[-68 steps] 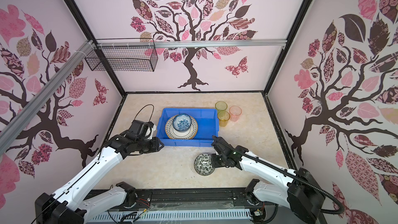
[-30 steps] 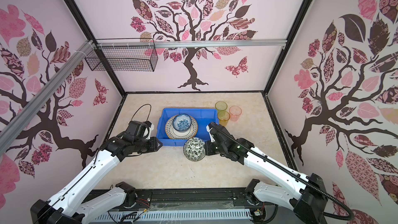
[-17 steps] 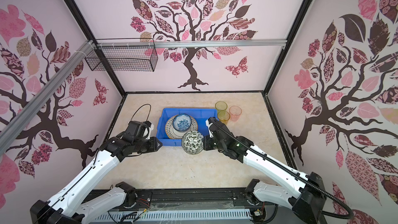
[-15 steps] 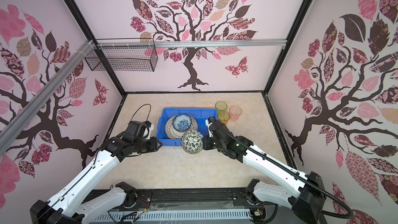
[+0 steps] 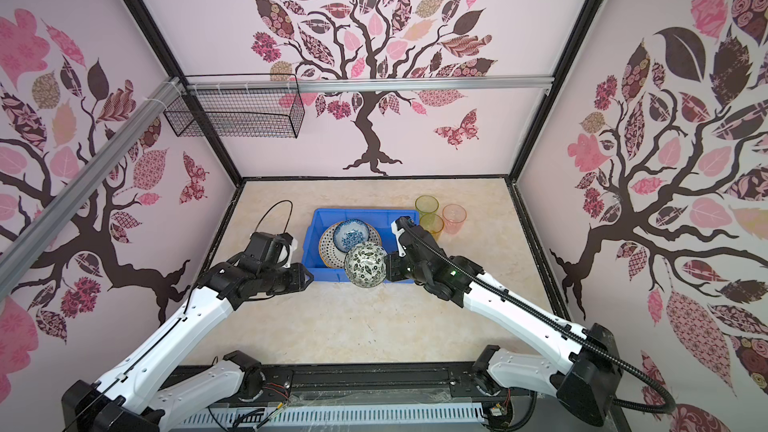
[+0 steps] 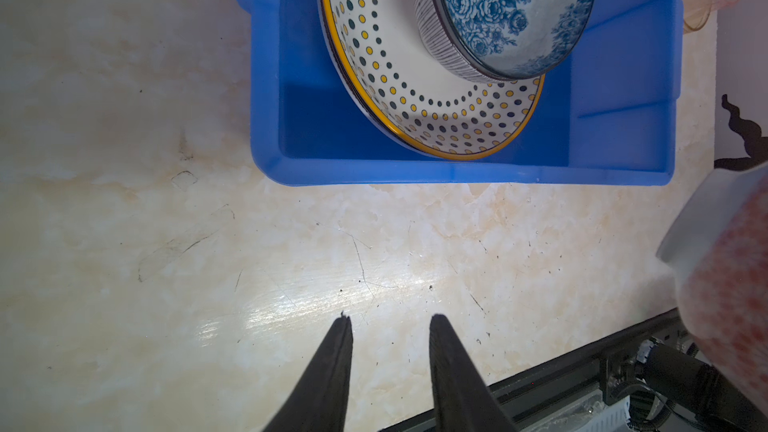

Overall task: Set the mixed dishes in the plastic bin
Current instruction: 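Carry the pink leaf-patterned bowl over the nested bowls with the right gripper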

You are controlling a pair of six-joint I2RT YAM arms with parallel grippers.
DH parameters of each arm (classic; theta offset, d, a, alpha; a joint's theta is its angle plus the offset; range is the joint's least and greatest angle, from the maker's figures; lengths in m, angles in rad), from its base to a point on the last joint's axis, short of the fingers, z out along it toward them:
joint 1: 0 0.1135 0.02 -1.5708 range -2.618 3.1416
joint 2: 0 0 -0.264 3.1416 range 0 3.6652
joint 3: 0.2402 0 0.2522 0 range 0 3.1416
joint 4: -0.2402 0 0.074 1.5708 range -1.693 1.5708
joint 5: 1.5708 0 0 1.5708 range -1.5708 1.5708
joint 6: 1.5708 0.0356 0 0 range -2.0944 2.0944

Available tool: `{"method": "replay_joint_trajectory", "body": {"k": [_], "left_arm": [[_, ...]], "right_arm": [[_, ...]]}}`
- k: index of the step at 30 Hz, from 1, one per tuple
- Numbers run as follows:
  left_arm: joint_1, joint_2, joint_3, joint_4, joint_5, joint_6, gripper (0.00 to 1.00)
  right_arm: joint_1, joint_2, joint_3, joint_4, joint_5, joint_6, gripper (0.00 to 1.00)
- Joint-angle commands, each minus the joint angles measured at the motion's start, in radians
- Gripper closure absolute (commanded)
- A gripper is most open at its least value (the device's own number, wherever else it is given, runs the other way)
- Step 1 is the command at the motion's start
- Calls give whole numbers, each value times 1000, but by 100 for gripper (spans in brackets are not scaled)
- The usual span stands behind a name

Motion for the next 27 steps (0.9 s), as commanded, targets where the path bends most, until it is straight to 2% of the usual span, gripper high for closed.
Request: {"method": "replay_joint_trajectory", "body": {"k": [1,27], "left_arm": [[-2,6,-11,31,-2,-4,65],[-2,0,-3,10,-18,17,65]], "right_arm": [[6,18,78,51,8,-25,100],[5,146,215,93,16,-100,100]]}}
